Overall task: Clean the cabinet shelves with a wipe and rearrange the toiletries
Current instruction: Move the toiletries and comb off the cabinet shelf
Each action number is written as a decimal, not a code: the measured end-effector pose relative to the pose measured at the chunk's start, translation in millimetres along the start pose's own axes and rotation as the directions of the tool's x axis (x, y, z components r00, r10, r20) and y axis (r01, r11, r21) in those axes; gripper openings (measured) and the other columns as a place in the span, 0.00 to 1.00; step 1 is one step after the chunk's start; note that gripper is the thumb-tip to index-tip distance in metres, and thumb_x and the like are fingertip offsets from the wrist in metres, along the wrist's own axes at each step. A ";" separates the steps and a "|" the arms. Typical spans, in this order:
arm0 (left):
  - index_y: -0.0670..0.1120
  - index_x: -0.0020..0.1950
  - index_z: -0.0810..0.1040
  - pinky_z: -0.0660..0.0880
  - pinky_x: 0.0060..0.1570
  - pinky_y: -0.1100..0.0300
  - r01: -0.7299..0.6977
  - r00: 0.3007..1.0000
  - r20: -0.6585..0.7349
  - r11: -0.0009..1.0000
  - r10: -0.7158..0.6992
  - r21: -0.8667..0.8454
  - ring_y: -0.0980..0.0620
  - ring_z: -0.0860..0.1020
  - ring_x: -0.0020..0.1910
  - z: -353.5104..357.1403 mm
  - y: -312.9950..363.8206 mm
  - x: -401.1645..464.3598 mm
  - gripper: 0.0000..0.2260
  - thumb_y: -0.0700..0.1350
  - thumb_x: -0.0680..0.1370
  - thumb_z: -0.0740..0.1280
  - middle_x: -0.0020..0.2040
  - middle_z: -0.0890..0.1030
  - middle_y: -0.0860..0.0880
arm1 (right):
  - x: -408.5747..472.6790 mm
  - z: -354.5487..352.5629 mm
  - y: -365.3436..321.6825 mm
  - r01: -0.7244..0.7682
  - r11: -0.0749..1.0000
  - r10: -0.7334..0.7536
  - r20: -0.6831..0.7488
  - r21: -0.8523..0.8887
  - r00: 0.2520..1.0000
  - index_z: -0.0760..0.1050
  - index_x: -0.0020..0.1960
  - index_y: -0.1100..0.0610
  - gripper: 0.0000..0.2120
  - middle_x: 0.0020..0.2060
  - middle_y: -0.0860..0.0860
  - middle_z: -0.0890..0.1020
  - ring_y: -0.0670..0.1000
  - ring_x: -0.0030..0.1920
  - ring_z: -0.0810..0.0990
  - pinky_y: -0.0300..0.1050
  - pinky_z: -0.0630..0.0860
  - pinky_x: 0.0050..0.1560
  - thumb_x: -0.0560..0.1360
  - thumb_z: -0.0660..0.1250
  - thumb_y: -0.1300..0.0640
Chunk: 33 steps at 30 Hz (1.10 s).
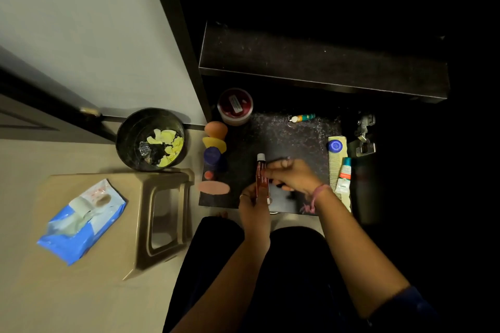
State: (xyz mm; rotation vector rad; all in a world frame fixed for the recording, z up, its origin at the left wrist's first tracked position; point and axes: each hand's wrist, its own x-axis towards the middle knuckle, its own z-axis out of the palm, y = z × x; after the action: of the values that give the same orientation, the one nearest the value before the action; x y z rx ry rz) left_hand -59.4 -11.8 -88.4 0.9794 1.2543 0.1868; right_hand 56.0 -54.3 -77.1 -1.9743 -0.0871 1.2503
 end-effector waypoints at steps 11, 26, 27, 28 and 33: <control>0.46 0.42 0.76 0.72 0.37 0.64 0.223 0.975 0.055 0.943 -0.216 -0.246 0.54 0.74 0.33 -11.8 -8.4 3.9 0.07 0.37 0.78 0.63 0.33 0.77 0.50 | 29.7 24.7 -24.8 -0.022 0.959 0.053 -0.102 0.283 0.993 0.78 0.56 0.62 0.12 0.45 0.54 0.82 0.45 0.38 0.80 0.36 0.79 0.39 0.73 0.69 0.63; 0.44 0.41 0.75 0.74 0.37 0.65 0.294 0.956 0.101 0.905 -0.276 -0.307 0.53 0.74 0.33 -4.5 0.5 6.6 0.09 0.35 0.78 0.59 0.34 0.75 0.46 | 42.1 -43.8 -31.1 0.090 0.827 -0.441 -0.541 -0.555 0.716 0.78 0.58 0.59 0.16 0.53 0.61 0.81 0.61 0.55 0.78 0.50 0.73 0.59 0.74 0.59 0.68; 0.45 0.41 0.75 0.75 0.37 0.65 0.291 0.956 0.110 0.906 -0.270 -0.306 0.53 0.74 0.33 -4.5 0.6 5.1 0.09 0.35 0.78 0.60 0.34 0.75 0.47 | 46.7 -58.6 -30.0 0.009 0.747 -0.461 -0.509 -0.665 0.727 0.76 0.61 0.60 0.18 0.55 0.63 0.79 0.63 0.57 0.75 0.52 0.71 0.58 0.74 0.57 0.69; 0.45 0.41 0.75 0.75 0.37 0.65 0.289 0.957 0.115 0.907 -0.266 -0.306 0.53 0.74 0.33 -4.1 0.3 3.5 0.08 0.36 0.78 0.60 0.35 0.75 0.47 | 51.8 -69.9 -30.5 -0.058 0.652 -0.454 -0.450 -0.756 0.769 0.73 0.65 0.60 0.20 0.56 0.63 0.78 0.64 0.57 0.74 0.53 0.71 0.58 0.75 0.57 0.68; 0.44 0.43 0.75 0.73 0.42 0.61 0.263 0.964 0.116 0.921 -0.240 -0.288 0.50 0.74 0.38 -3.8 -0.6 -0.4 0.08 0.36 0.78 0.59 0.38 0.76 0.45 | 66.9 -79.3 -36.6 -0.052 0.345 -0.447 -0.213 -0.937 0.869 0.75 0.62 0.52 0.16 0.56 0.57 0.80 0.60 0.57 0.77 0.52 0.70 0.56 0.77 0.58 0.61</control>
State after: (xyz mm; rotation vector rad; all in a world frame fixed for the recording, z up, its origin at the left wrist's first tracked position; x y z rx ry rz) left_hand -63.0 -10.4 -88.5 0.5510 1.2248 0.1317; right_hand 165.2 -45.1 -86.3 -3.0542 -1.0163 0.4773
